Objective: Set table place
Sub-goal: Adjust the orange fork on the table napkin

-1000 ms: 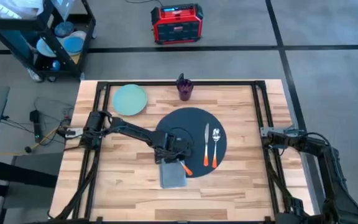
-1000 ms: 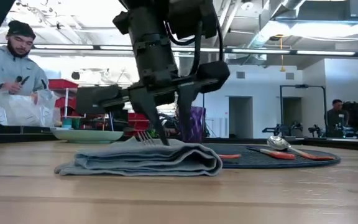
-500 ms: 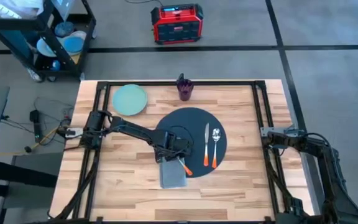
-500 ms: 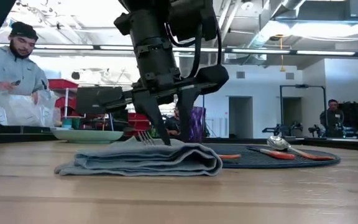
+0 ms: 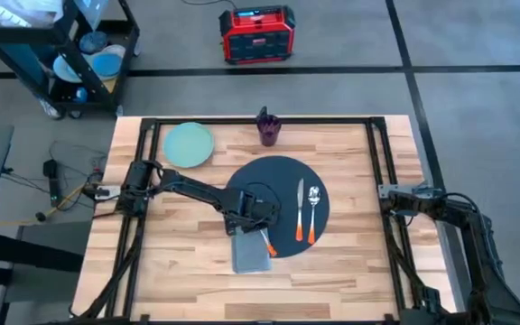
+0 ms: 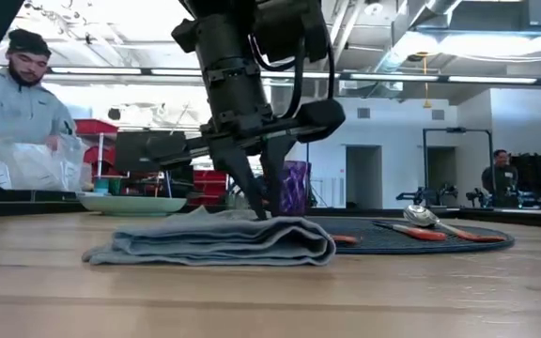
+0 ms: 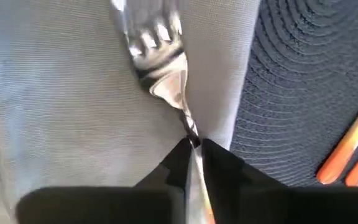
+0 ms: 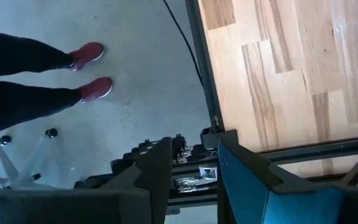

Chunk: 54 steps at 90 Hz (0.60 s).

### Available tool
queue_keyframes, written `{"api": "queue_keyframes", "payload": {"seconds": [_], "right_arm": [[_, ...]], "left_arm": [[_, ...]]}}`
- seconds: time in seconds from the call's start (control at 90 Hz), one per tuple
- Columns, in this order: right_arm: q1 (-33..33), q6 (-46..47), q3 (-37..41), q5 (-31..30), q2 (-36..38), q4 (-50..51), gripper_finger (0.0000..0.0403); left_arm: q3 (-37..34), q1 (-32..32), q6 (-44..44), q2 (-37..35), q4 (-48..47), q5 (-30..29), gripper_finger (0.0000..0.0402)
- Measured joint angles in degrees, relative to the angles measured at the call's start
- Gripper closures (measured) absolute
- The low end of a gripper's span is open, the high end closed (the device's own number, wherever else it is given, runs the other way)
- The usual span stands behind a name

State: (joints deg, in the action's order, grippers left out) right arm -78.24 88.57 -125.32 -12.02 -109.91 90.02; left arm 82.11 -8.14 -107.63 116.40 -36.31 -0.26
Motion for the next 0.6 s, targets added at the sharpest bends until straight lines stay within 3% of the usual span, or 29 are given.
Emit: {"api": "queue_keyframes", "payload": {"seconds": [0.6], "right_arm": [[-0.15,0.01,0.02,0.02,-0.02,0.00,0.0284]], "left_arm": [[3.92,-0.72,9.46,-0.74,-2.56,3.22,0.0401]]}}
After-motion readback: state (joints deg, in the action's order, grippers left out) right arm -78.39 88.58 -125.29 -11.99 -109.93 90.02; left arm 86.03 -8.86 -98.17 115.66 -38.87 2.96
